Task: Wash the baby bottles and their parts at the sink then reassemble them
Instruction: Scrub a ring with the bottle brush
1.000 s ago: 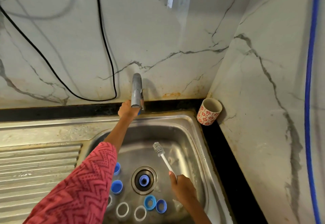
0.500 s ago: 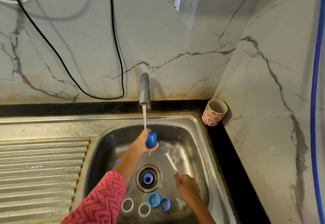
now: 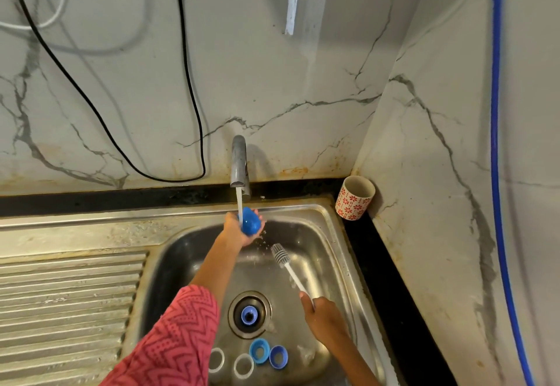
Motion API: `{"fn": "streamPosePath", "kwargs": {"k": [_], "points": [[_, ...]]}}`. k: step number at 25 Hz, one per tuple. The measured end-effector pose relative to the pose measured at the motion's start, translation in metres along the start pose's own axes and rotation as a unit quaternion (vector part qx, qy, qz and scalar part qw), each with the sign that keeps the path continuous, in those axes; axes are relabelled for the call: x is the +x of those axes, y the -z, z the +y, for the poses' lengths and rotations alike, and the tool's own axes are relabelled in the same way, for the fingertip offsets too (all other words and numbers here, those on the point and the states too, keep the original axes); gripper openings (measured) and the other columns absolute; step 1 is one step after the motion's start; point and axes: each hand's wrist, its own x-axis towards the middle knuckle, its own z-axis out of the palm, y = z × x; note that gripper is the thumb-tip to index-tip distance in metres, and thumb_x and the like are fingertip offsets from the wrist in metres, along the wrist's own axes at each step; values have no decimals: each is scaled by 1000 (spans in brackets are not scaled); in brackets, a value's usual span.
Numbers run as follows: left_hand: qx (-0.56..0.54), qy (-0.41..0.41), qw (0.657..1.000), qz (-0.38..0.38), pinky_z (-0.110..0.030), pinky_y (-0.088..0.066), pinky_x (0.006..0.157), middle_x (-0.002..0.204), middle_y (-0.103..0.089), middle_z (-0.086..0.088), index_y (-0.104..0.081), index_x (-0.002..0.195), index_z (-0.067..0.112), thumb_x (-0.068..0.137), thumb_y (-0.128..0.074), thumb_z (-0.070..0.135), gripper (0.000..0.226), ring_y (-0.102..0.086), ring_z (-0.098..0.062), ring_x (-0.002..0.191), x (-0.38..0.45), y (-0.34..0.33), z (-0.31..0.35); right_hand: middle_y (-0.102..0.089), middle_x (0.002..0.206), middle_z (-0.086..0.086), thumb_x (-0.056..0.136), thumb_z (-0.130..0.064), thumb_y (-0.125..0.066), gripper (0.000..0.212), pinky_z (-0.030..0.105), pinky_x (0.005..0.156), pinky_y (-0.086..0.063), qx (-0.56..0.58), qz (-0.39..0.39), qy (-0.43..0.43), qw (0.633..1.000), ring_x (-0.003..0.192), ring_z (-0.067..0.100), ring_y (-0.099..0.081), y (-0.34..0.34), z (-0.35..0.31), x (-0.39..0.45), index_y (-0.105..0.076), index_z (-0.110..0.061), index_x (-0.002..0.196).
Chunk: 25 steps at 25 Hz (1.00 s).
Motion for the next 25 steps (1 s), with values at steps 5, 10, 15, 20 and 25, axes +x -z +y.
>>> {"fn": "streamPosePath", "kwargs": {"k": [5,10,15,20,25], "points": [[90,2,995,38,-28,-42,63,80,-56,-9,-51,91,7,96,-35,28,28,-50,-19,68,13,8,-34,-41,61,-8,100,-50,-27,49,24,54,-34,2,2,0,1000,69,16,-49,1,-4,-3,-35,-23,59],[0,1,1000,-7,-32,-45,80,87,-48,-11,-50,88,9,94,-41,32,25,-49,-22,75,20,22,-9,-44,62,-6,100,-50,-23,51,18,49,-31,-4,30,-27,999,61,10,-46,4,13,-7,-38,-22,60],[422,-153,893,-24,-33,-48,85,115,-47,-9,-50,119,11,76,-76,20,51,-51,-22,100,14,35,-34,-43,60,-5,100,-51,-23,52,18,47,-29,-13,19,-27,999,55,8,-43,3,10,-6,-36,-22,59],[517,-299,802,-29,-25,-47,80,110,-52,-6,-46,108,18,64,-85,18,58,-54,-22,102,22,61,-39,-46,64,-6,99,-54,-22,51,20,50,-32,-18,18,-34,999,62,11,-47,1,10,-1,-36,-24,60],[500,-307,810,-8,-21,-49,69,107,-56,-7,-51,105,16,70,-81,26,47,-58,-19,92,22,61,-30,-45,61,-7,99,-53,-23,52,20,49,-32,-24,25,-23,999,57,8,-45,1,6,2,-39,-23,59]]}}
